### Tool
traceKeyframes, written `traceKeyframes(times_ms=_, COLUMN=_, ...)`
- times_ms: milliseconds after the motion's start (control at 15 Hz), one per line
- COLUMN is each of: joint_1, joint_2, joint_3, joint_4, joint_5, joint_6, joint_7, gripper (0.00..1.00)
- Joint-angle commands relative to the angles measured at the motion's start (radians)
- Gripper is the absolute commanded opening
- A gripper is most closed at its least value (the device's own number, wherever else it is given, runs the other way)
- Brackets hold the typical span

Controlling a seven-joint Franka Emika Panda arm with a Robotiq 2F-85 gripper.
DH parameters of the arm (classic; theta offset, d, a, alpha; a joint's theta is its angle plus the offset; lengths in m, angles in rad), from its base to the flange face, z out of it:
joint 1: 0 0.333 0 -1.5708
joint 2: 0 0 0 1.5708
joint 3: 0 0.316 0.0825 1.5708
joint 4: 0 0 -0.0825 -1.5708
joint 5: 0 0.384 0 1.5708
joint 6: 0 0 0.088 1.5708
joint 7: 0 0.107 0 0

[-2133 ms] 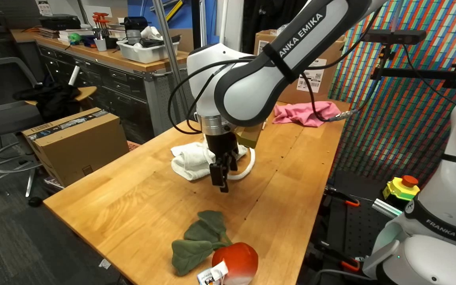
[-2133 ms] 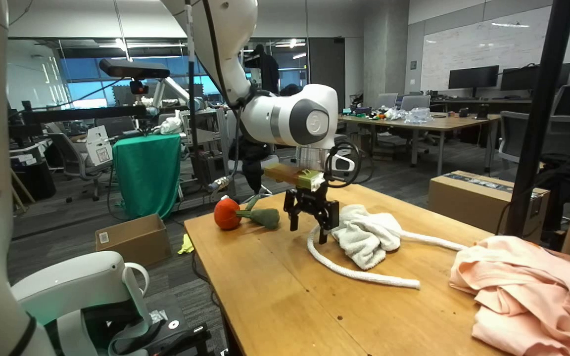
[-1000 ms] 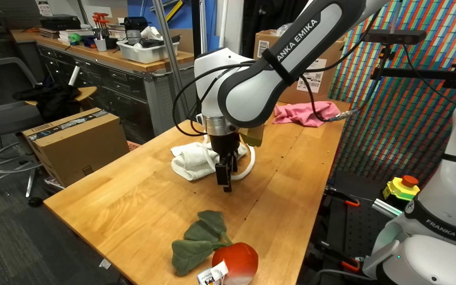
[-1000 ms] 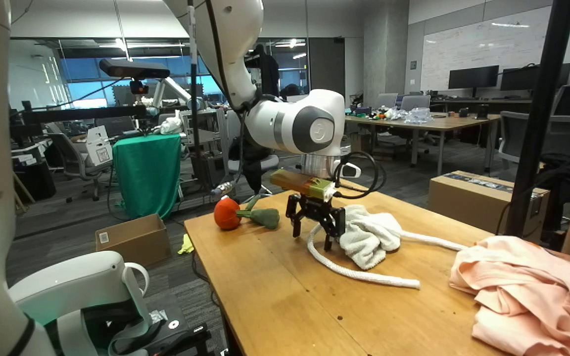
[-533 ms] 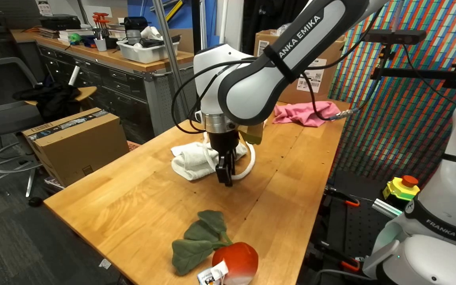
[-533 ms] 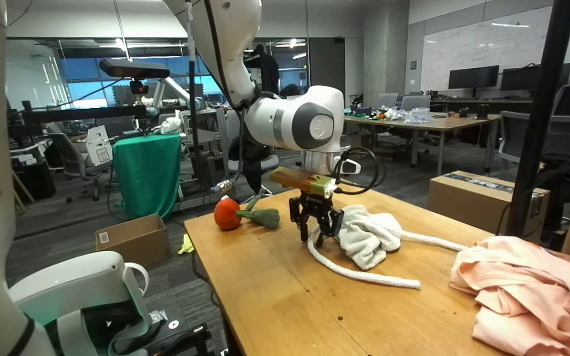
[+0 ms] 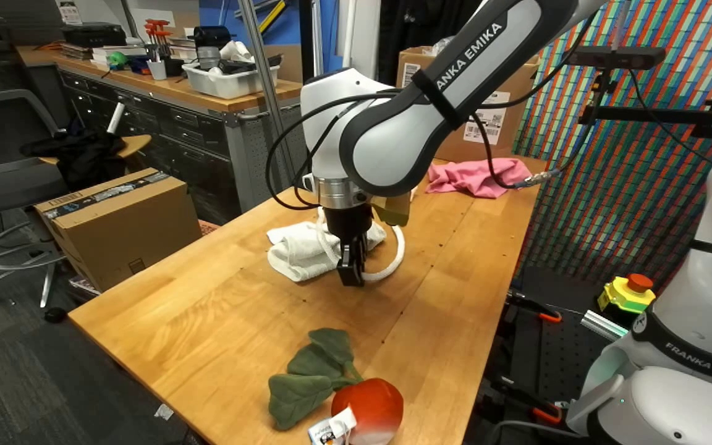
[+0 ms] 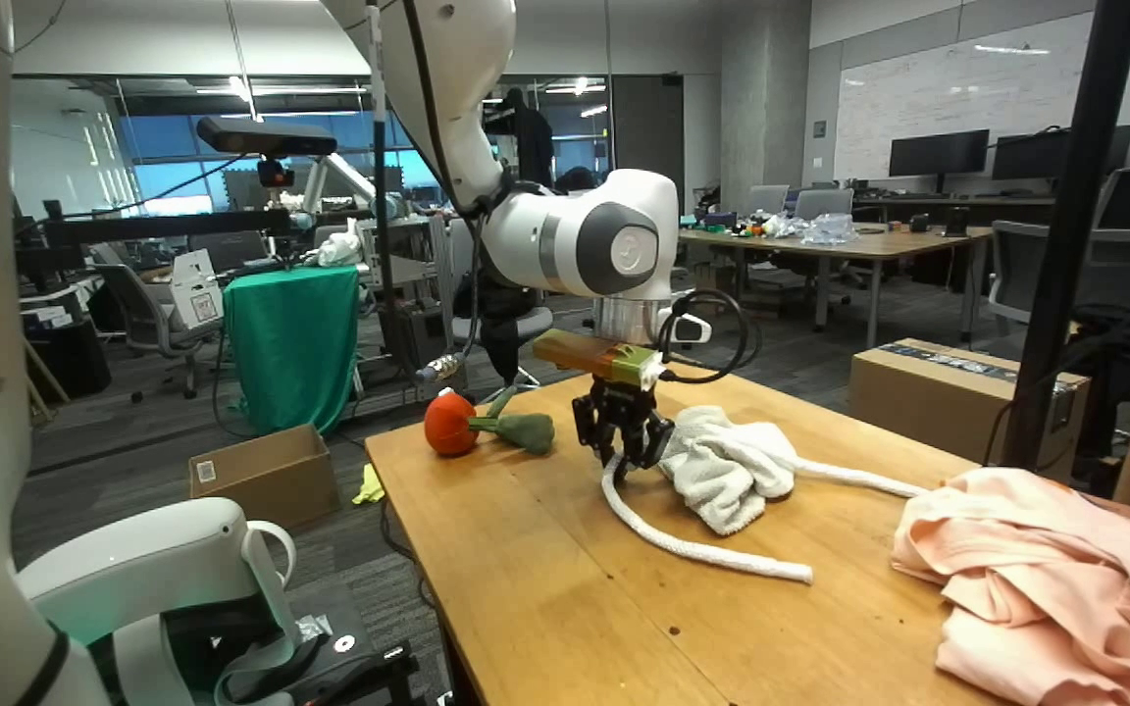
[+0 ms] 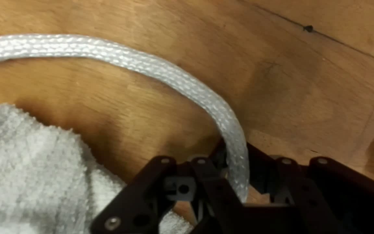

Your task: Separate the clothes, rope and plush toy on the table

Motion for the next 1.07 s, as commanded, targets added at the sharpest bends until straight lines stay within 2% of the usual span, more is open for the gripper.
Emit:
traceKeyframes(times_ms=0, joint_1=-0.009, joint_2=-0.035, joint_3=0.004, joint_4=-0.002, joint_5=0.009, joint_6=-0.067, joint_7=-0.034, gripper=0.09)
traceKeyframes(times_ms=400, joint_1=0.01, joint_2=-0.115, joint_3=0.003, joint_4=-0.009, joint_5=-0.048, joint_6=-0.204, joint_7=-0.007, gripper=0.09)
traceKeyframes(times_ms=1000, joint_1=0.014, joint_2=-0.263, joint_3=0.004, joint_4=-0.001, joint_5=-0.125, joint_6=-0.316, joint_7=0.023, gripper=0.09)
